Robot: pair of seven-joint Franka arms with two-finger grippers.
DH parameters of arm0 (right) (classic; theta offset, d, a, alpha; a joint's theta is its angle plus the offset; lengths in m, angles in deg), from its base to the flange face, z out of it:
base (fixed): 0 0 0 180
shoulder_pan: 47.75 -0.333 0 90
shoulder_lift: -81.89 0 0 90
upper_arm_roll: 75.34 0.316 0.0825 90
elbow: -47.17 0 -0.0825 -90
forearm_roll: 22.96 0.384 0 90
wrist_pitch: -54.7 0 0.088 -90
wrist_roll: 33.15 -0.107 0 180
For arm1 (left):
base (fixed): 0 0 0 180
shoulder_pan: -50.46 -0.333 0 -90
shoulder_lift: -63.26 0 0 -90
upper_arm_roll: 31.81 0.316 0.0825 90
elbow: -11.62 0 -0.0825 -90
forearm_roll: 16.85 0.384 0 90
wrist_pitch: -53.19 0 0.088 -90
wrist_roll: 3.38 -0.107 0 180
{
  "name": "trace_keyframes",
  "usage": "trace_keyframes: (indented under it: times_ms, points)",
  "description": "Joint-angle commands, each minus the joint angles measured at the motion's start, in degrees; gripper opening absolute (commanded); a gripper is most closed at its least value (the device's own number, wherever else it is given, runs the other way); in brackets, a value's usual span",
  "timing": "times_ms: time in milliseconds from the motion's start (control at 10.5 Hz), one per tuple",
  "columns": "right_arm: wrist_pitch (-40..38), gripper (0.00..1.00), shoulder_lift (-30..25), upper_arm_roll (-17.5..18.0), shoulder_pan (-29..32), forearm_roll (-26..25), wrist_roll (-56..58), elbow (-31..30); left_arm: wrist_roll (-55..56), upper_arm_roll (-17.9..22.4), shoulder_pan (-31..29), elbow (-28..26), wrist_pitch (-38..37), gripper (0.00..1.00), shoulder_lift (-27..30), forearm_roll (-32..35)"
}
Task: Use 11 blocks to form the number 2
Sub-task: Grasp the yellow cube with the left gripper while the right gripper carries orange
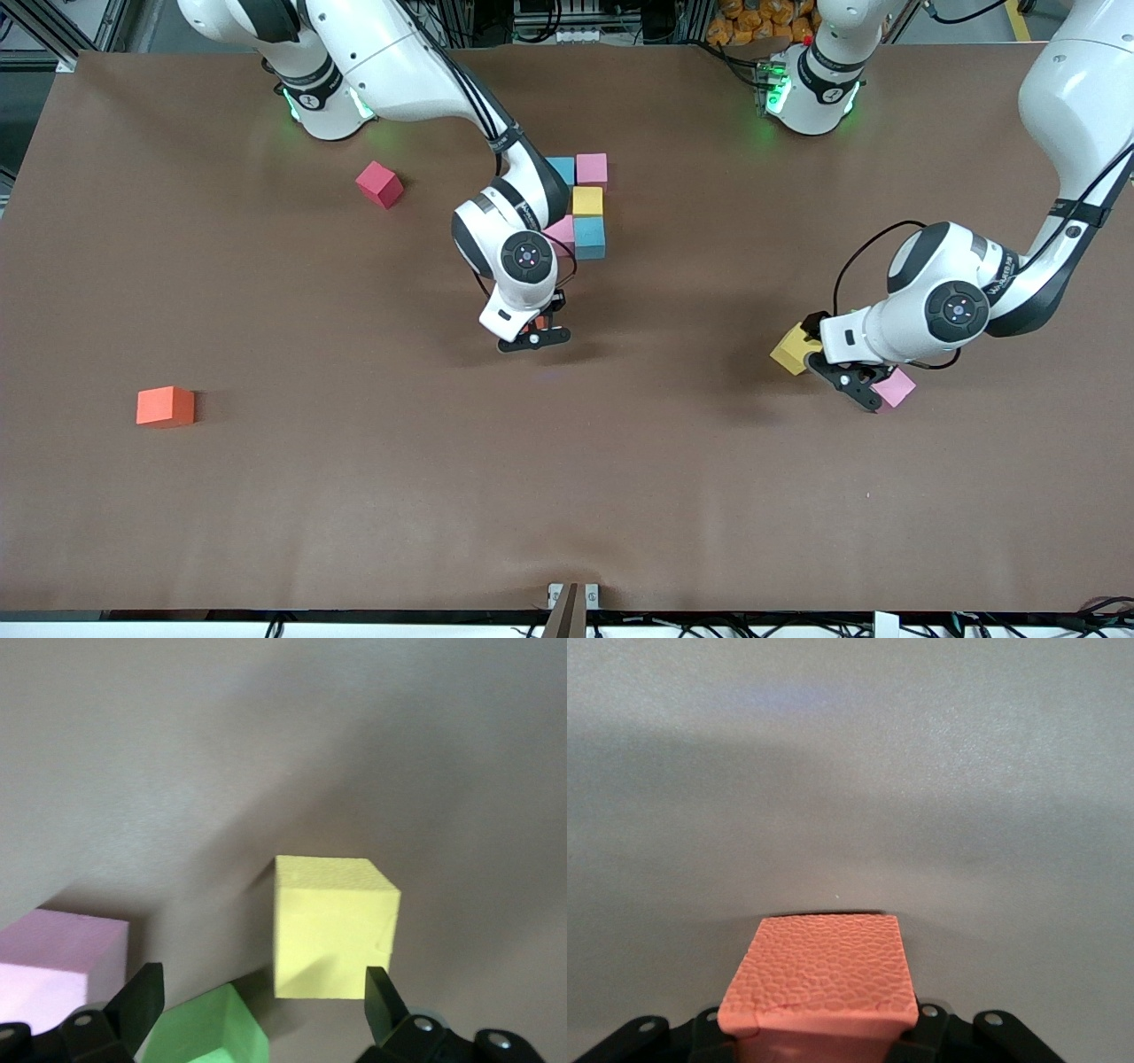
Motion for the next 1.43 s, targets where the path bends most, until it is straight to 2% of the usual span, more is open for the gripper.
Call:
trace_keyframes:
  times_ms: [0, 765, 1052, 1338]
  points:
    - [1.7, 0.00, -2.8, 0.0, -0.3, 3.1, -1.1, -3.3, 2.2, -0.9, -0.2, -3.5, 0.5, 1.00, 1.7, 0.1]
    - [3.3, 0.00, -4.8, 0.0, -1.5, 3.1, -0.5, -7.6, 3.3, -1.4, 1.0, -4.3, 3.7, 1.00, 0.0, 2.6]
    - [5.6, 0.00, -4.8, 0.0, -1.9, 3.1, -0.5, -9.1, 3.4, 0.6, 1.8, -4.0, 5.7, 1.00, -1.3, 4.8]
    - [5.6, 0.00, -4.8, -0.1, -2.1, 3.1, -0.5, -9.2, 3.4, 4.2, 5.0, -3.6, 7.6, 1.00, -1.4, 4.9]
